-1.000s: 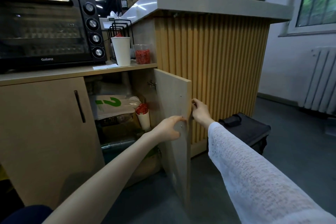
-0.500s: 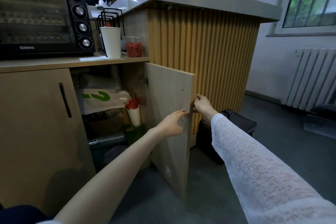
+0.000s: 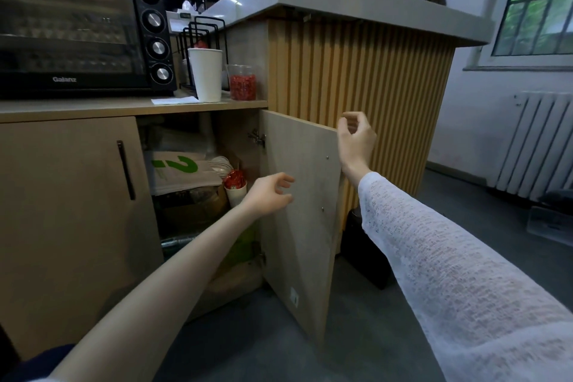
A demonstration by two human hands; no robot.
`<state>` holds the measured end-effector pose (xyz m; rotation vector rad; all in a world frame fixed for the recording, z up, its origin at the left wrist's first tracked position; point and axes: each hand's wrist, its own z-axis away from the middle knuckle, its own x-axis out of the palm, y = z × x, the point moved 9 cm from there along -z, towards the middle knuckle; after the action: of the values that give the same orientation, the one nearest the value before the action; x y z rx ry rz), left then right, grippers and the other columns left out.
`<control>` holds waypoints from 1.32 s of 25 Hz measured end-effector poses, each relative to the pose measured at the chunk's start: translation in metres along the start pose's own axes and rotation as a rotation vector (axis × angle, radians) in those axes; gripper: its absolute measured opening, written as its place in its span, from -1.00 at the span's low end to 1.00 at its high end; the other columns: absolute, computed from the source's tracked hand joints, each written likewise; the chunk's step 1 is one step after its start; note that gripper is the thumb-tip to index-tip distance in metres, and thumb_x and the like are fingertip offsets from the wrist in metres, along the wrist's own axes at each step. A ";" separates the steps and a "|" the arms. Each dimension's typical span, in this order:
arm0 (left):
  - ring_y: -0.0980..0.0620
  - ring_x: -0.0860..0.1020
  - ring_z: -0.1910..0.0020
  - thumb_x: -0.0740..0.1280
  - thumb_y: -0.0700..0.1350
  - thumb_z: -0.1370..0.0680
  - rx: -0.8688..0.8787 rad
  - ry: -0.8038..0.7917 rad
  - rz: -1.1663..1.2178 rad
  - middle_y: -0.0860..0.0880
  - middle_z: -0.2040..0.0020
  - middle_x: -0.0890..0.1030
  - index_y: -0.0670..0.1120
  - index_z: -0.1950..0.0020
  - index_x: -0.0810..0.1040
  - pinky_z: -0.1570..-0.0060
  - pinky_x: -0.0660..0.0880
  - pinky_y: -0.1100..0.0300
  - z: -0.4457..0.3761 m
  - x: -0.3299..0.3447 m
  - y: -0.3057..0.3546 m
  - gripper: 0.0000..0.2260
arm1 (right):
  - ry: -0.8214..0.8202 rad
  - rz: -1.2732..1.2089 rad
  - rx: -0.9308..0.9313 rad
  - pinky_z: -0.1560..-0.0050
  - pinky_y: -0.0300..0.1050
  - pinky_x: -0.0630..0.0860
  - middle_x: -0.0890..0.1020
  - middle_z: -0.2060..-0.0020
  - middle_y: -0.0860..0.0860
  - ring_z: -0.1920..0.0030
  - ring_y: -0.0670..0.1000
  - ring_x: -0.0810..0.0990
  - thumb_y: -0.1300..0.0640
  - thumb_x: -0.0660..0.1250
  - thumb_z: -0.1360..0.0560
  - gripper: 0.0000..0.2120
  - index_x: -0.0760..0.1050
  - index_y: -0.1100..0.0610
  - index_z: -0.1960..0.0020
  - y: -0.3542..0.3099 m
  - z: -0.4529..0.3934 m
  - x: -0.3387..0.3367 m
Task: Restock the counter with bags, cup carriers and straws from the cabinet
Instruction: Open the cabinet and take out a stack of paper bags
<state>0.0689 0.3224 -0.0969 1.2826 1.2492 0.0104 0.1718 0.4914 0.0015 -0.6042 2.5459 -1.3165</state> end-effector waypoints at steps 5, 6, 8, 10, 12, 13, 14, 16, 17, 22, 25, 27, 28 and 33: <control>0.02 0.55 -0.12 0.38 -0.11 -0.52 -0.095 0.170 0.053 -0.04 -0.22 0.57 -0.05 -0.30 0.50 -0.07 0.56 0.14 0.011 -0.064 -0.050 -0.66 | -0.137 0.207 -0.345 -0.06 -0.20 0.56 0.63 0.02 -0.05 -0.02 -0.10 0.58 0.16 0.29 -0.52 -0.86 0.56 0.09 -0.06 -0.037 0.015 0.065; 0.01 0.56 -0.13 0.39 -0.10 -0.51 -0.116 0.207 0.061 -0.04 -0.20 0.58 -0.05 -0.29 0.50 -0.10 0.56 0.10 0.014 -0.077 -0.063 -0.66 | -0.177 0.228 -0.390 -0.09 -0.17 0.55 0.63 0.01 -0.05 -0.03 -0.08 0.57 0.15 0.30 -0.52 -0.86 0.55 0.09 -0.06 -0.042 0.022 0.082; 0.01 0.56 -0.13 0.41 -0.09 -0.49 -0.133 0.275 0.059 -0.04 -0.16 0.59 -0.05 -0.26 0.52 -0.12 0.57 0.07 0.020 -0.103 -0.084 -0.66 | -0.231 0.232 -0.458 -0.13 -0.08 0.54 0.63 0.03 -0.05 -0.02 -0.07 0.58 0.15 0.30 -0.49 -0.85 0.55 0.09 -0.05 -0.048 0.033 0.117; 0.02 0.56 -0.12 0.41 -0.09 -0.49 -0.139 0.348 0.076 -0.03 -0.14 0.59 -0.07 -0.24 0.53 -0.09 0.57 0.10 0.029 -0.131 -0.107 -0.67 | -0.279 0.214 -0.484 -0.11 -0.02 0.55 0.63 0.05 -0.06 0.02 -0.06 0.59 0.15 0.31 -0.46 -0.83 0.56 0.07 -0.04 -0.049 0.046 0.157; 0.04 0.55 -0.11 0.40 -0.12 -0.50 -0.154 0.426 0.089 -0.03 -0.13 0.58 -0.09 -0.23 0.53 -0.05 0.52 0.19 0.040 -0.157 -0.130 -0.70 | -0.330 0.199 -0.466 -0.09 -0.01 0.56 0.63 0.05 -0.07 0.03 -0.06 0.59 0.14 0.32 -0.47 -0.83 0.55 0.05 -0.05 -0.046 0.059 0.193; 0.05 0.55 -0.11 0.39 -0.13 -0.51 -0.154 0.481 0.084 -0.03 -0.13 0.59 -0.10 -0.22 0.53 -0.05 0.50 0.21 0.047 -0.172 -0.142 -0.71 | -0.352 0.187 -0.455 -0.09 -0.02 0.57 0.63 0.05 -0.07 0.02 -0.06 0.59 0.14 0.33 -0.47 -0.84 0.55 0.05 -0.05 -0.044 0.066 0.211; 0.06 0.55 -0.10 0.39 -0.14 -0.51 -0.149 0.546 0.080 -0.04 -0.13 0.59 -0.10 -0.21 0.54 -0.05 0.49 0.22 0.054 -0.187 -0.154 -0.73 | -0.375 0.176 -0.449 -0.10 -0.02 0.56 0.63 0.04 -0.07 0.01 -0.06 0.58 0.13 0.33 -0.48 -0.84 0.55 0.04 -0.06 -0.043 0.073 0.229; 0.06 0.55 -0.07 0.37 -0.14 -0.53 -0.147 0.669 0.038 -0.06 -0.12 0.60 -0.11 -0.17 0.55 -0.03 0.46 0.25 0.068 -0.215 -0.176 -0.78 | -0.416 0.153 -0.429 -0.10 -0.05 0.56 0.62 0.05 -0.09 0.01 -0.08 0.58 0.13 0.34 -0.48 -0.84 0.54 0.04 -0.06 -0.041 0.086 0.260; 0.04 0.54 -0.07 0.36 -0.15 -0.53 -0.162 0.725 -0.001 -0.07 -0.11 0.59 -0.12 -0.16 0.55 -0.01 0.44 0.26 0.073 -0.227 -0.188 -0.78 | -0.438 0.135 -0.412 -0.08 -0.07 0.57 0.62 0.06 -0.10 0.02 -0.10 0.58 0.13 0.34 -0.48 -0.85 0.53 0.03 -0.05 -0.039 0.093 0.275; -0.07 0.48 -0.17 0.37 -0.09 -0.54 -0.327 0.876 0.009 -0.14 -0.20 0.48 -0.15 -0.25 0.47 -0.09 0.38 0.23 0.084 -0.261 -0.246 -0.69 | -0.528 0.074 -0.321 -0.05 -0.14 0.58 0.62 0.05 -0.08 0.02 -0.12 0.58 0.14 0.36 -0.49 -0.84 0.52 0.04 -0.07 -0.016 0.121 0.350; -0.09 0.48 -0.19 0.37 -0.04 -0.54 -0.327 0.853 0.002 -0.15 -0.21 0.49 -0.17 -0.29 0.44 -0.16 0.40 0.18 0.077 -0.262 -0.263 -0.63 | -0.569 0.069 -0.287 -0.02 -0.16 0.57 0.62 0.02 -0.03 0.00 -0.08 0.58 0.14 0.37 -0.49 -0.81 0.51 0.10 -0.10 -0.010 0.136 0.380; -0.09 0.49 -0.17 0.37 -0.03 -0.54 -0.304 0.894 -0.007 -0.15 -0.18 0.52 -0.18 -0.26 0.46 -0.17 0.44 0.14 0.073 -0.266 -0.267 -0.64 | -0.593 0.075 -0.272 -0.02 -0.11 0.58 0.62 0.03 -0.02 0.01 -0.05 0.59 0.13 0.37 -0.50 -0.79 0.49 0.11 -0.12 -0.007 0.141 0.397; -0.07 0.50 -0.14 0.36 -0.04 -0.54 -0.287 0.924 -0.005 -0.14 -0.14 0.54 -0.17 -0.22 0.48 -0.13 0.45 0.15 0.072 -0.268 -0.267 -0.68 | -0.605 0.073 -0.255 -0.03 -0.08 0.59 0.63 0.04 -0.01 0.02 -0.03 0.60 0.12 0.36 -0.50 -0.78 0.48 0.10 -0.12 -0.005 0.143 0.404; 0.17 0.55 0.15 0.26 -0.08 -0.61 -0.101 0.916 0.030 -0.03 0.06 0.61 -0.12 -0.07 0.56 0.16 0.48 0.42 0.065 -0.268 -0.250 -0.85 | -0.650 0.084 -0.218 -0.09 0.03 0.57 0.65 0.00 0.06 -0.03 0.06 0.61 0.09 0.34 -0.49 -0.69 0.47 0.10 -0.21 -0.002 0.147 0.432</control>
<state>-0.1462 0.0193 -0.1061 1.2345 1.9610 0.7438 -0.1592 0.1888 -0.0817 -0.7969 2.1427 -0.6629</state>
